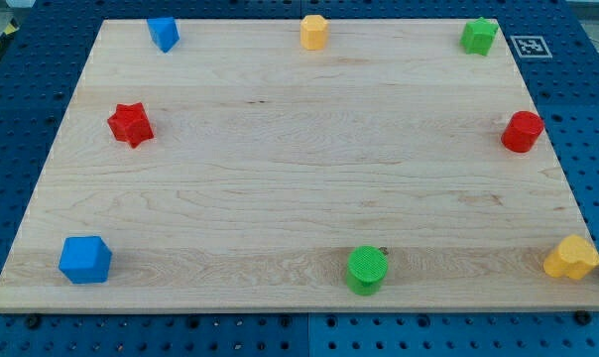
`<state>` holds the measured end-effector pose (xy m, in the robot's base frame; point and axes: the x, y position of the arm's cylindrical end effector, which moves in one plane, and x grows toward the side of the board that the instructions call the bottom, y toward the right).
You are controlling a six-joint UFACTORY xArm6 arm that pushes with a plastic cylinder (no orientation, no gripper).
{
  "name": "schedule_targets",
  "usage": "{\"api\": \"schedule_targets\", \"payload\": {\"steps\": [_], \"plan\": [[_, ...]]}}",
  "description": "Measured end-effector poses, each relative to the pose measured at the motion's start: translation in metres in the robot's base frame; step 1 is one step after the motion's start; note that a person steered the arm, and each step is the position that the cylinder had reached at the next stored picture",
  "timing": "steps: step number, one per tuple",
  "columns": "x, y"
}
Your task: Place the yellow heart in between the red circle and green circle
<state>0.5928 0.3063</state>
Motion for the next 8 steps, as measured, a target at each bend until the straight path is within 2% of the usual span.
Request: {"api": "schedule_targets", "payload": {"steps": [1,2,4,6,8], "plan": [[-0.002,-0.053],[-0.002,-0.068],[0.014,-0.068],[0.009,-0.097],[-0.001,-0.097]]}}
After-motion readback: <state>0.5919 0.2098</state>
